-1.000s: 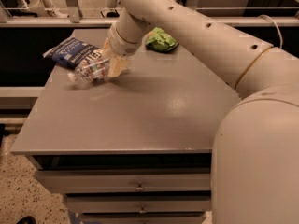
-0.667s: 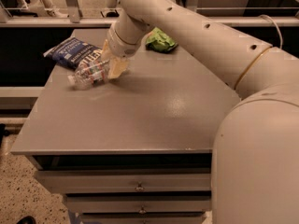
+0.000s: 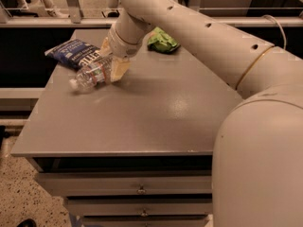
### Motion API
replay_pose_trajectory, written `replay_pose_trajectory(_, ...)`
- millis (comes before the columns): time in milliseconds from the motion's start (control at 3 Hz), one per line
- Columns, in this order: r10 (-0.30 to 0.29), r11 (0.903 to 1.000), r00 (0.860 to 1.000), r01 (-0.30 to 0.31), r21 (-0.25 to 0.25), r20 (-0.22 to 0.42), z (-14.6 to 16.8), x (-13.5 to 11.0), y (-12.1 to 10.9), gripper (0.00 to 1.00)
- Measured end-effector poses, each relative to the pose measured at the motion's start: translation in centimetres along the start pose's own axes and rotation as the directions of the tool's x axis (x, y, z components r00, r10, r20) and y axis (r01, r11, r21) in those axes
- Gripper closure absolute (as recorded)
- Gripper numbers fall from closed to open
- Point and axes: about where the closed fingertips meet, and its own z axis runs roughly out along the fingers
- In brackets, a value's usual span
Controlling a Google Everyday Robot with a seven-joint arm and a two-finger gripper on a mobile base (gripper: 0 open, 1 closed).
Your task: Move water bottle near blue chip bag
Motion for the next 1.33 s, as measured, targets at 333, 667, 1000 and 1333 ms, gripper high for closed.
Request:
replay_pose_trajectory(333, -0.008, 1.0, 1.0, 0.008, -0.004, 0.0, 0.2, -0.2, -0.1, 0.0)
replay_pose_trajectory(667, -0.008, 1.0, 1.0, 0.008, -0.004, 0.0, 0.1, -0.2, -0.2, 0.0)
replay_pose_trajectory(1000, 0.034, 0.9994, 0.999, -0.034, 0.009, 0.03, -1.4, 0.3, -0.1, 0.0)
replay_pose_trajectory(1333, 0.105, 0.9932, 0.992, -0.108, 0.043, 0.065, -4.8, 1.5, 0.1, 0.0)
